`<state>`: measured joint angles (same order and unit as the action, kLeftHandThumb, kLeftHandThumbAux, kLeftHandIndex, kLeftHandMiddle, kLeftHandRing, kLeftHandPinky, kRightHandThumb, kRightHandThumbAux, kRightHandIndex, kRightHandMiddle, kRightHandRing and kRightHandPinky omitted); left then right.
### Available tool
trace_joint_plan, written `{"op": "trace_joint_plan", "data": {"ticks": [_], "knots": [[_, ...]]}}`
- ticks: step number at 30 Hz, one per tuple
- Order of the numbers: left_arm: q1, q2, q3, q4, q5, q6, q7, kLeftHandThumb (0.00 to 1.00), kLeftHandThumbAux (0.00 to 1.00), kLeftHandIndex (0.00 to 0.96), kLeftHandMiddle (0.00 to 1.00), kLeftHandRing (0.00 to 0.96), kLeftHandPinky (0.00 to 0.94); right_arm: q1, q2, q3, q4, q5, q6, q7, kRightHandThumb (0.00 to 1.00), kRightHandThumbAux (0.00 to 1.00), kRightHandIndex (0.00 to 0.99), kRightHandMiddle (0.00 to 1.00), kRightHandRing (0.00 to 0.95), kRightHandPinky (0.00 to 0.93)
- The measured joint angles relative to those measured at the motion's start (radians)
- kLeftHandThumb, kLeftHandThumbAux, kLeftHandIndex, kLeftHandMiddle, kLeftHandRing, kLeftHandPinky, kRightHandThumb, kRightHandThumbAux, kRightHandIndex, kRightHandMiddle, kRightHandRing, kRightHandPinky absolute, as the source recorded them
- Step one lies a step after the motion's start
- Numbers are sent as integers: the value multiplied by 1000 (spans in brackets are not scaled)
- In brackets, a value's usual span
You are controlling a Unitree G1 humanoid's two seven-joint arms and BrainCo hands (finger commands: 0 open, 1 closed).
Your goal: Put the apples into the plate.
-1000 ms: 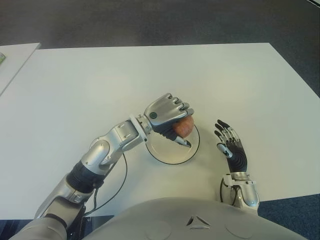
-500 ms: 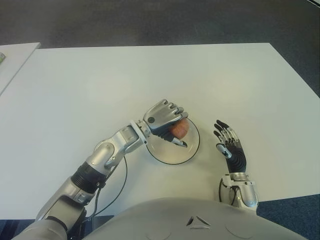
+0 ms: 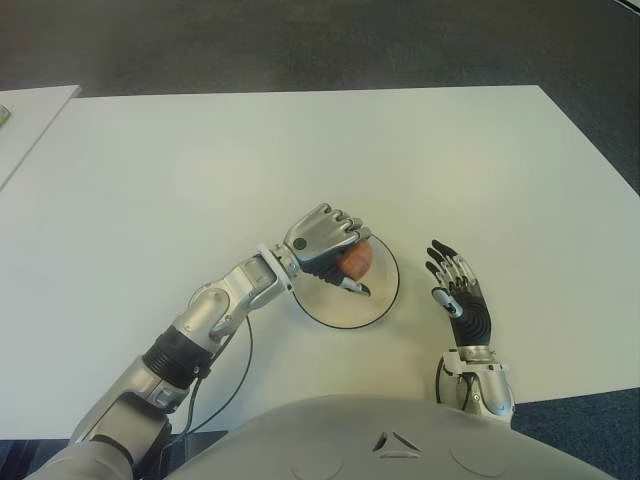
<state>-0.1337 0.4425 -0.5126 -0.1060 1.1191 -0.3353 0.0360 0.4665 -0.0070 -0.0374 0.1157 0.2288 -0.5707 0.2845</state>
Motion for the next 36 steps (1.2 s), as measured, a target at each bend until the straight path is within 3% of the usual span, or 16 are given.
{"op": "trace_joint_plan", "data": {"ticks": [36], "knots": [[68,14,-49,11,1,56,-42,751,689,445,825,828,808,3,5,12,-2,1,0,2,258,575,168,133,84,83]]}}
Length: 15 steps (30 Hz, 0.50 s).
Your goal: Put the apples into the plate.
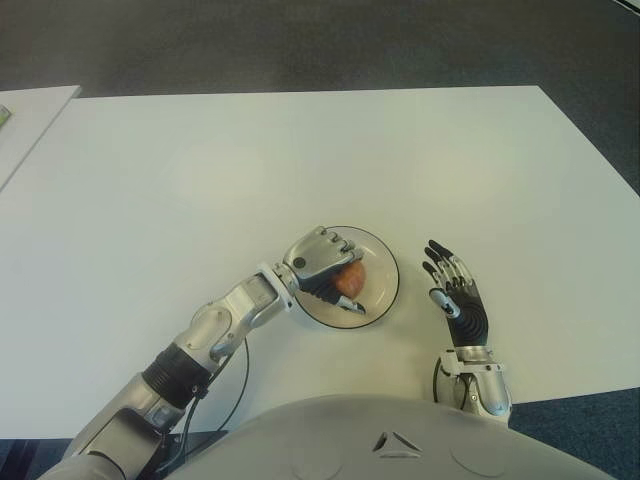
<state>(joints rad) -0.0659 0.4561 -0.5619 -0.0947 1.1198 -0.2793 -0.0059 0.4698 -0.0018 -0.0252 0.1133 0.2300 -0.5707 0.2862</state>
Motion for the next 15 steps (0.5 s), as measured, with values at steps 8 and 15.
{"op": "trace_joint_plan", "data": {"ticks": [8,15], "knots": [[0,1,0,2,-18,-1,-6,752,690,445,809,810,800,0,0,0,0,2,0,0,257,576,174,134,83,89],[-11,13,4,20,-74,-39,-9,711,689,430,711,685,650,0,0,0,0,1,0,-2,247,575,169,126,76,80]]}}
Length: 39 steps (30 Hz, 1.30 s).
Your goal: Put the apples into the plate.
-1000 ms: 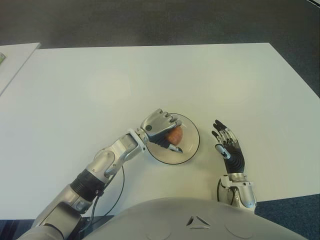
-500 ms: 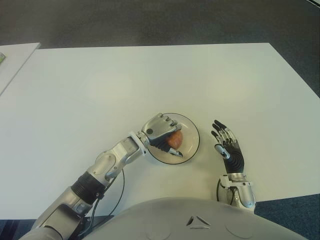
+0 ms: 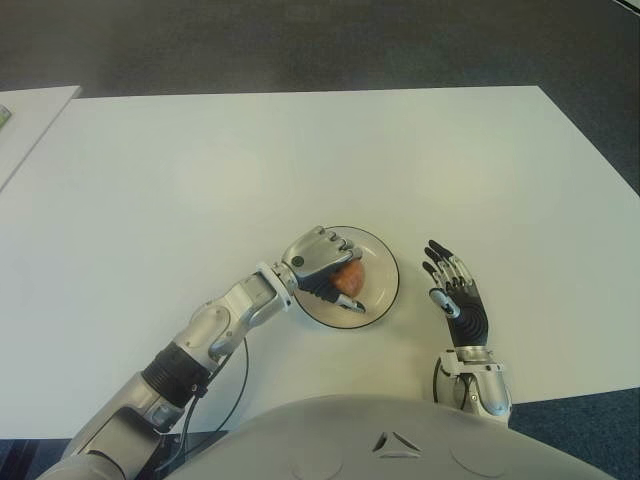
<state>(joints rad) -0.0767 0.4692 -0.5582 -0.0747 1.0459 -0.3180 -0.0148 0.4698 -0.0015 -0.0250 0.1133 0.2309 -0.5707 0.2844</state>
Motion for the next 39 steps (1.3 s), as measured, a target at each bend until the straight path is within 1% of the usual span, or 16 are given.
{"op": "trace_joint_plan", "data": {"ticks": [1,2,3,4,5,7,8,9,10,12,16,21,28,39], "knots": [[-2,4,0,3,-9,-10,0,655,622,407,657,633,601,0,0,0,0,0,0,0,246,574,168,126,76,79],[-5,8,0,6,-16,-20,0,571,525,372,577,557,528,0,0,0,0,-1,0,-1,244,573,167,126,75,79],[-7,11,0,8,-22,-28,0,480,453,315,466,444,423,0,0,0,0,-1,0,-1,243,572,165,126,75,77],[-9,14,0,11,-27,-35,0,420,407,278,395,371,354,0,0,0,0,-2,0,-1,242,572,164,127,75,76],[-12,16,1,14,-29,-42,0,399,390,265,369,345,330,0,0,0,0,-2,0,-1,242,571,164,127,75,76],[-17,21,1,18,-31,-52,0,309,336,175,242,217,209,0,0,0,0,-3,0,-1,239,572,168,128,75,77],[-18,22,1,19,-32,-56,0,293,327,156,217,191,185,0,0,0,0,-3,0,-1,239,572,169,128,75,78],[-19,24,1,19,-32,-59,0,259,310,107,148,125,122,0,0,0,0,-4,0,-1,237,573,173,129,77,84],[-20,26,1,19,-31,-58,0,235,295,71,99,81,80,0,0,0,0,-6,0,-1,235,574,176,129,78,88],[-20,26,1,17,-31,-56,0,214,279,36,50,41,40,0,0,0,0,-9,0,-1,233,575,178,130,80,93],[-18,26,1,3,-31,-38,-24,194,228,7,10,8,8,0,0,0,0,-13,0,-4,229,574,177,129,82,90],[-16,26,3,-10,-37,-20,-55,181,184,1,1,1,1,0,0,0,0,-15,0,-8,229,574,173,130,84,93],[-12,28,10,-23,-55,-18,-76,156,156,0,0,0,0,0,1,0,0,-14,0,-9,233,572,179,126,77,79],[-6,29,29,-30,-67,-24,-76,136,148,0,0,0,0,0,1,1,0,-15,-1,-15,228,566,178,124,74,79]]}}
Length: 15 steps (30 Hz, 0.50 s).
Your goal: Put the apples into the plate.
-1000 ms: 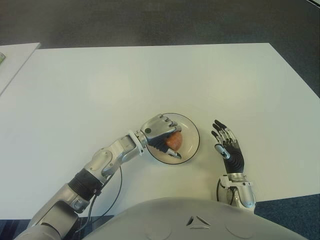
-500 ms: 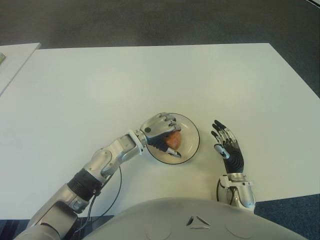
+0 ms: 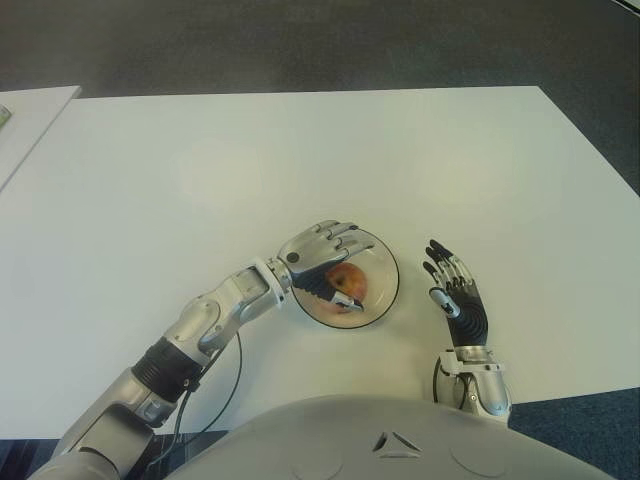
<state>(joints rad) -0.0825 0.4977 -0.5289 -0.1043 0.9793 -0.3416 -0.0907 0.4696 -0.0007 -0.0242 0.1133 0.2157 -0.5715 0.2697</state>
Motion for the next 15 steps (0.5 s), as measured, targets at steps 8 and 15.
{"op": "trace_joint_plan", "data": {"ticks": [8,15], "knots": [[21,-1,10,-8,-1,6,0,129,147,0,0,0,0,0,0,0,1,1,-6,1,246,578,166,125,74,81],[33,-9,24,-19,-37,37,-25,143,161,0,0,0,0,0,0,0,1,1,-6,1,241,577,163,129,79,88]]}}
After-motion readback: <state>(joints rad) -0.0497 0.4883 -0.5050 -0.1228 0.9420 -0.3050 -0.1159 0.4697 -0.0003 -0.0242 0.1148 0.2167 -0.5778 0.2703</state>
